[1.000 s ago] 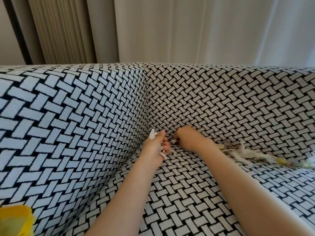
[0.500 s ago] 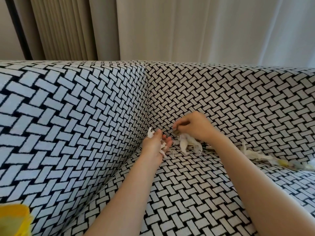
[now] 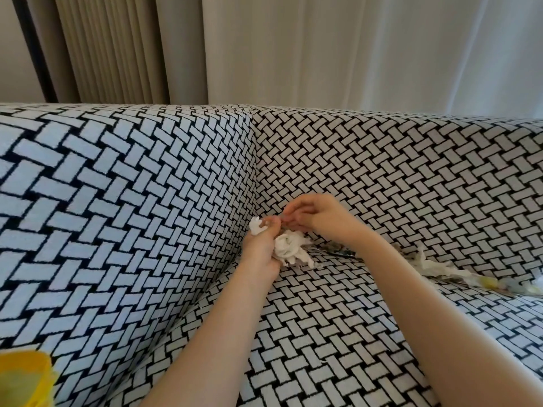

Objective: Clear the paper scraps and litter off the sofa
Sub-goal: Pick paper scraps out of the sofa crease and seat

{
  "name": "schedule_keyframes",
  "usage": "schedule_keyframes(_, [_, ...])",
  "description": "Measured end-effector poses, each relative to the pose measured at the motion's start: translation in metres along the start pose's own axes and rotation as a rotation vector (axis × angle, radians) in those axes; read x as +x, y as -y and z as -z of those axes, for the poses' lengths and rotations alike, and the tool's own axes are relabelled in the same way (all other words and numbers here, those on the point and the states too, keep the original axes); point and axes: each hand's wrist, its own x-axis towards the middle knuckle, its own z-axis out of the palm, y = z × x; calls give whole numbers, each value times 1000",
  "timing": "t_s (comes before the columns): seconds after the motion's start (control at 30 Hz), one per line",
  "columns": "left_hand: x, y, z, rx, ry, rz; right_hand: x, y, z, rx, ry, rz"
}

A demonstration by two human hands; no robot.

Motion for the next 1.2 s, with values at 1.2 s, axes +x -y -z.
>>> schedule_keyframes(1.2, [-4,-5,10,250,-153,-200,17,-19,-7,-134,-249,-170])
